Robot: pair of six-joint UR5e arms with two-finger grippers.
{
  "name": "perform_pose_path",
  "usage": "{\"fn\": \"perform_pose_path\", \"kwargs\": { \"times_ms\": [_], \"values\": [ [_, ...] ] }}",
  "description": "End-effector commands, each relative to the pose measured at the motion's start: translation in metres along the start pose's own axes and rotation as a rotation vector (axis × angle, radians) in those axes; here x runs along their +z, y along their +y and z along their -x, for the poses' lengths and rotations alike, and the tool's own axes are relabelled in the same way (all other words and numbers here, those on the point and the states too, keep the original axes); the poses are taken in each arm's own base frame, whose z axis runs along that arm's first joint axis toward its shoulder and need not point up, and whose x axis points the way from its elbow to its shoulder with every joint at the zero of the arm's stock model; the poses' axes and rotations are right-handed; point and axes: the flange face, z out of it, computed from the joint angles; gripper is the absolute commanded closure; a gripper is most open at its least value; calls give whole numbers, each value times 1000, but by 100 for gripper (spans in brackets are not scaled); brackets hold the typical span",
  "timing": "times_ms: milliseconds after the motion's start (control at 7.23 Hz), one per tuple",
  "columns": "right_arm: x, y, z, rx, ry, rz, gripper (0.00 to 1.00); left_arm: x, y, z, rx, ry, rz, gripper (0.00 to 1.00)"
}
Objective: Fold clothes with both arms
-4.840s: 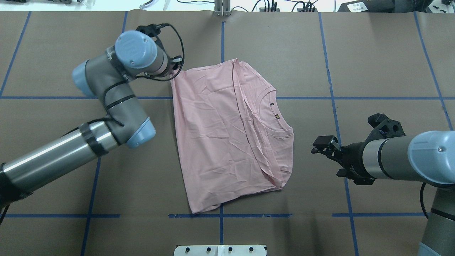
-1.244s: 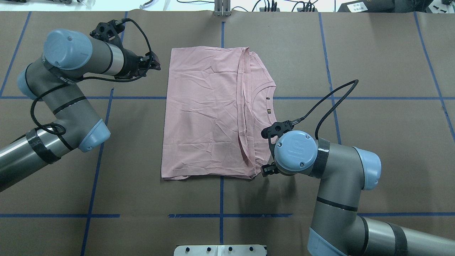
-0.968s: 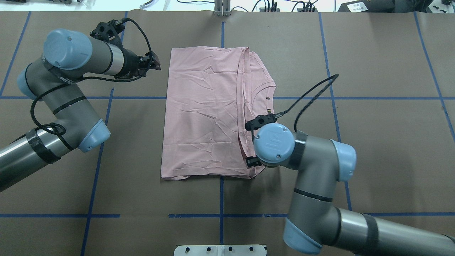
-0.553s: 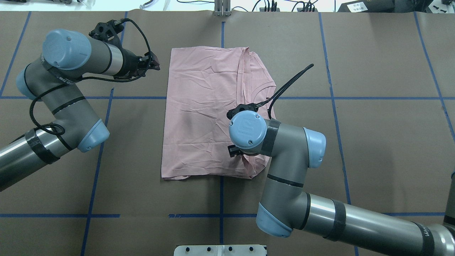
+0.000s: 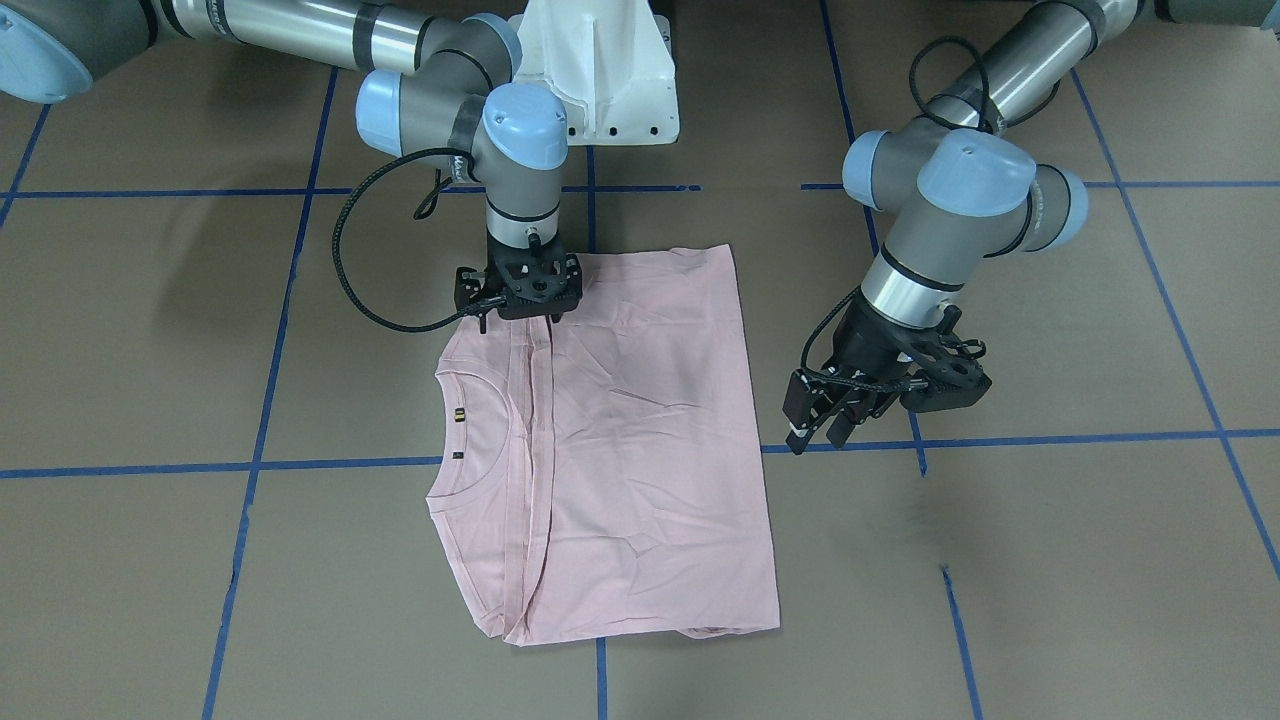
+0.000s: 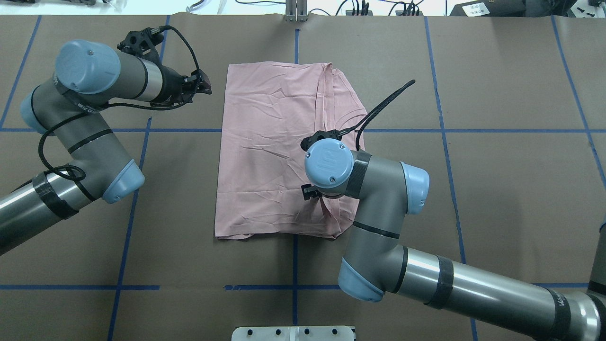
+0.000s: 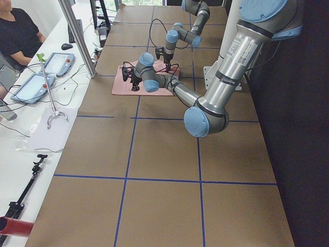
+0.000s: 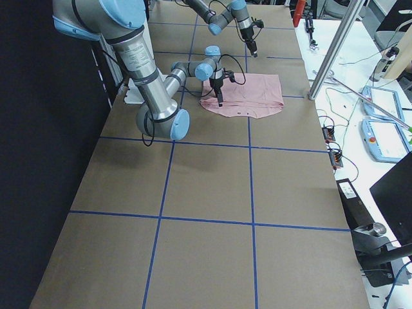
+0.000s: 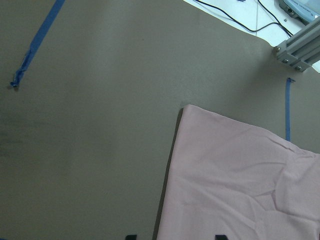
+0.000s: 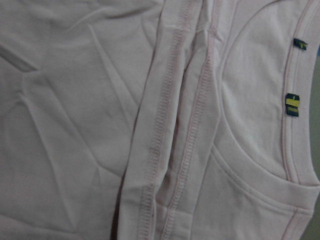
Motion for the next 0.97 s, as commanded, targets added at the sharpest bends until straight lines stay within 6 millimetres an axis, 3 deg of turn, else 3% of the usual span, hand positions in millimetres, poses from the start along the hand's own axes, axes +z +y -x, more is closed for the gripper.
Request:
{"fn": "perform_pose_path", "kwargs": {
  "times_ms": [0, 277, 415, 553, 830],
  "values": [
    [7, -5, -27, 17, 18, 4, 0, 0, 1, -2, -6, 3, 1, 39],
    [-11, 9, -90, -18, 9, -5, 0, 0, 1, -2, -6, 3, 1, 39],
    [9, 22, -113, -26, 48, 12, 0, -2, 1, -3, -5, 6, 1, 39],
    [11, 27, -115, -27, 46, 17, 0, -5, 2, -5, -4, 12, 0, 39],
    [-19, -8, -79, 15, 0, -27, 0, -11, 1, -9, -1, 25, -3, 39]
  ]
}}
